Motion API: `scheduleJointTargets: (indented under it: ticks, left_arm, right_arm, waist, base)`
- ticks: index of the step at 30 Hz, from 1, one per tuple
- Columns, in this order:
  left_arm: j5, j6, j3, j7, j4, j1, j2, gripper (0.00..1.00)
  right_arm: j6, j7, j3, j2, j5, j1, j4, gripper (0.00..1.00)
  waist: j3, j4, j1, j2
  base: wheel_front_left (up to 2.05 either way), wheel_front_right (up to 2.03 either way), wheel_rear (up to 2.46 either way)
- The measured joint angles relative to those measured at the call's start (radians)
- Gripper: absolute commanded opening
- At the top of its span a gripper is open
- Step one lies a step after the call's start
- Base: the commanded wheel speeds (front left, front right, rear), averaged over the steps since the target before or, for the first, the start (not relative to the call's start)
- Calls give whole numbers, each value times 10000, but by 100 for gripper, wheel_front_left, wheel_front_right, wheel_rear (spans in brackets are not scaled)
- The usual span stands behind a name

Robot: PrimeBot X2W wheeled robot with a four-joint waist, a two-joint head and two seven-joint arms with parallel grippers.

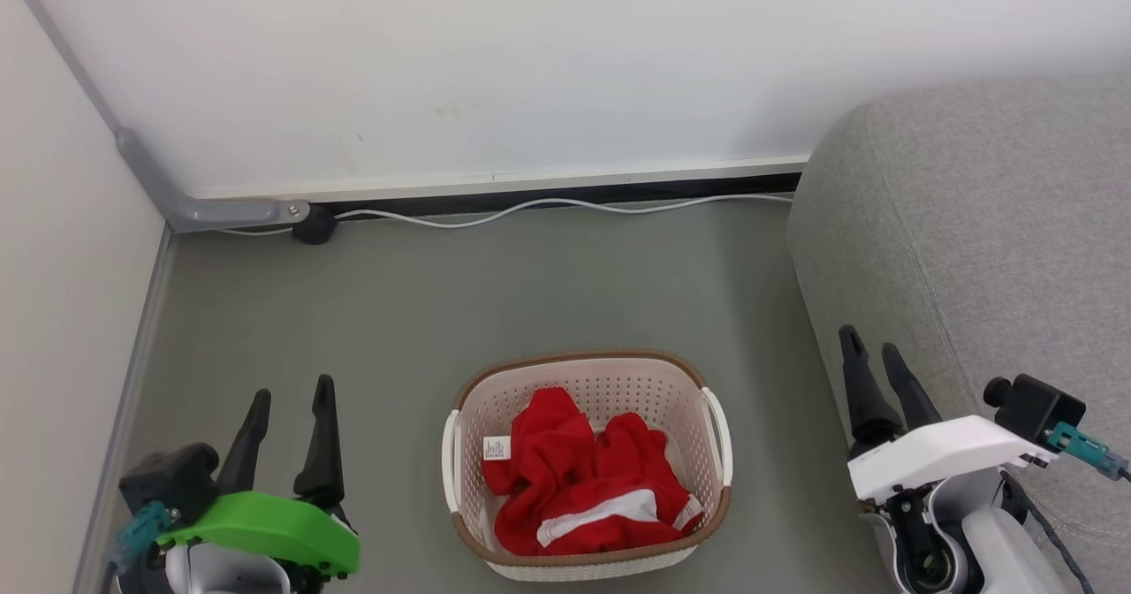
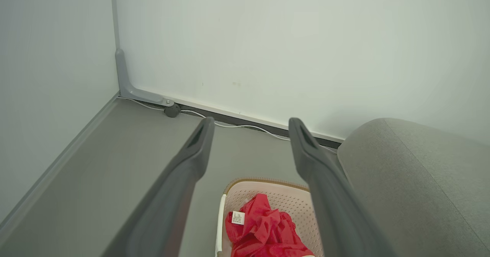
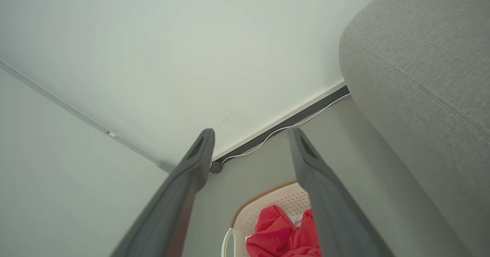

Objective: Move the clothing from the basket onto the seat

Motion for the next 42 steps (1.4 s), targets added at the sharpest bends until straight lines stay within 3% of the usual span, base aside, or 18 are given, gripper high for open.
scheduleJointTargets:
  ticks: [10, 32, 42]
  left_arm:
    - [1695, 301, -382, -397, -104, 203, 17, 100]
    - [4247, 692, -732, -1183, -483, 480, 10, 100]
    - [4276, 709, -702, -1214, -485, 484, -13, 100]
  right_arm:
    - [-117, -376, 407, -33, -1361, 2, -40, 100]
    - [-364, -1126, 1214, -63, -4082, 2, -150, 100]
    - [-362, -1185, 1250, -63, -4228, 2, -161, 100]
  waist:
    - [-30, 4, 0, 0]
    - [-68, -9, 0, 0]
    - [-48, -12, 0, 0]
  base:
    - [0, 0, 0]
    - [0, 0, 0]
    - [0, 0, 0]
